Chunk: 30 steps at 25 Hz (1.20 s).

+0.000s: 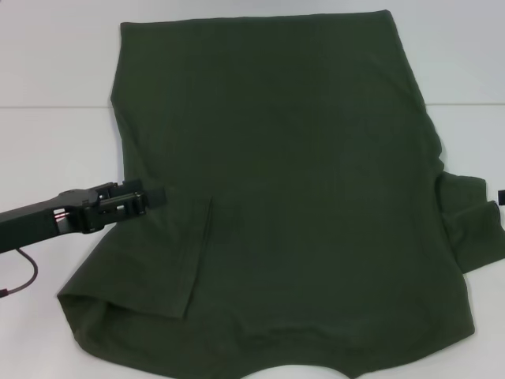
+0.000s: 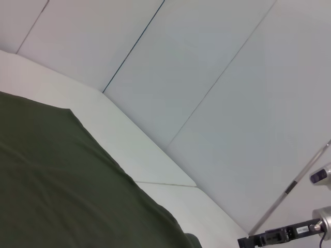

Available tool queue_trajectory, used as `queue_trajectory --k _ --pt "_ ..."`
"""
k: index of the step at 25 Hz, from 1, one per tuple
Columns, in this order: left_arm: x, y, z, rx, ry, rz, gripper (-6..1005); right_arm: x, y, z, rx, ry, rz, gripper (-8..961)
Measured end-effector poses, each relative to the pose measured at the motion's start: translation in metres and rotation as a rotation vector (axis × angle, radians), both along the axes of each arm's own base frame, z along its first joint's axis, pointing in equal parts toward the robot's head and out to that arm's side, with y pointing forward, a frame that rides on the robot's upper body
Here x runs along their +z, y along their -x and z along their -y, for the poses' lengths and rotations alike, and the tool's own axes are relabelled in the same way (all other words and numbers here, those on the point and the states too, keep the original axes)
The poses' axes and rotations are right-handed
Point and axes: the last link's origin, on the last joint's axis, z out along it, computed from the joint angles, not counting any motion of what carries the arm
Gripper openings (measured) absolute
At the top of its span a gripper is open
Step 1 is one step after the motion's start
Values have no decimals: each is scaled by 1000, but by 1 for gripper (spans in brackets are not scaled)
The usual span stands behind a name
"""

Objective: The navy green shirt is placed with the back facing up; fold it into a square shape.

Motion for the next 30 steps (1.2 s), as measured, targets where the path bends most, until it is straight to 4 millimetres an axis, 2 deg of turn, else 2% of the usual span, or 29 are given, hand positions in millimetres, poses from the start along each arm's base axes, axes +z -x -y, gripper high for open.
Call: queue_trajectory --k 4,12,30 --pt "-1 -1 -1 -1 3 4 829 -8 -1 -4 -6 -9 25 853" --pt "0 -3 -2 7 -7 28 829 -40 2 -14 -43 14 44 854" --pt "1 -3 -1 12 -15 44 830 -56 11 -13 -52 62 5 851"
